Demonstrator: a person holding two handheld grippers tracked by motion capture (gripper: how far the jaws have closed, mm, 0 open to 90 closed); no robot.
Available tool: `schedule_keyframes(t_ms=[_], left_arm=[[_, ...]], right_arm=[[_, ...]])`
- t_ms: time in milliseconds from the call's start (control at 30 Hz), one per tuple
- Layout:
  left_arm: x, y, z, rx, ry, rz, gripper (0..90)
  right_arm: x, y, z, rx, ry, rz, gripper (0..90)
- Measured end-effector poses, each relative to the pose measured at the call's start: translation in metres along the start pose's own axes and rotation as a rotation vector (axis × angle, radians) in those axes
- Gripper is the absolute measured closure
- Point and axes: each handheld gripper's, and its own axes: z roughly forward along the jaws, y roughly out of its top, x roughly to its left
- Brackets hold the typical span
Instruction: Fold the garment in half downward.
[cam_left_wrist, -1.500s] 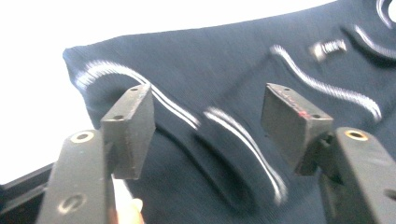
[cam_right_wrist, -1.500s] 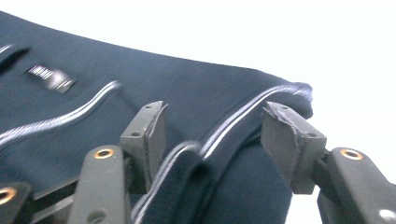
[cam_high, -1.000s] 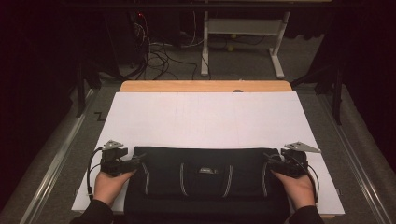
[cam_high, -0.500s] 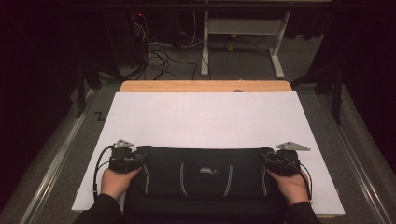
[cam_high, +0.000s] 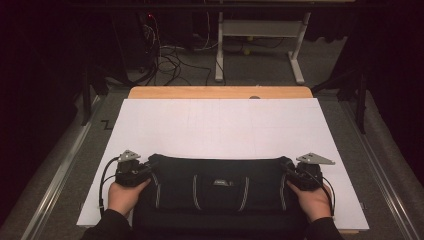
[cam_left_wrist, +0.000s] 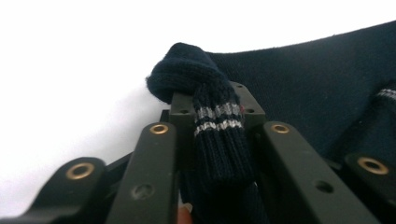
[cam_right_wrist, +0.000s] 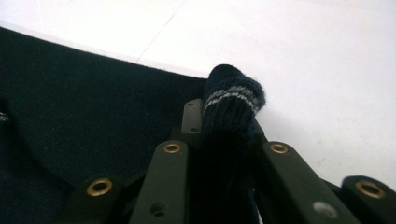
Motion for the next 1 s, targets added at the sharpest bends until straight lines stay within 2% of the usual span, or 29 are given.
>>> schedule_keyframes(t_ms=[300,467,900,1000], left_arm=[[-0.003,0.002,-0.012,-0.075,-0.006,0.035,73.4],[-0.007,0.004,-0.021,-0.14,-0.008,0.047,73.7],[-0.014,0.014,-0.035,-0.206,0.009,0.078,74.6],[-0.016,0.017,-0.033,-0.191,0.042,0.11,74.6]], right_arm=[[0.0,0.001,-0.008,-0.07,-0.004,-0.025,79.5],[0.002,0.003,-0.013,-0.105,-0.005,-0.027,79.7],[0.005,0.012,-0.024,-0.179,-0.013,-0.046,79.9],[0.004,0.016,-0.027,-0.2,0.019,-0.019,80.0]])
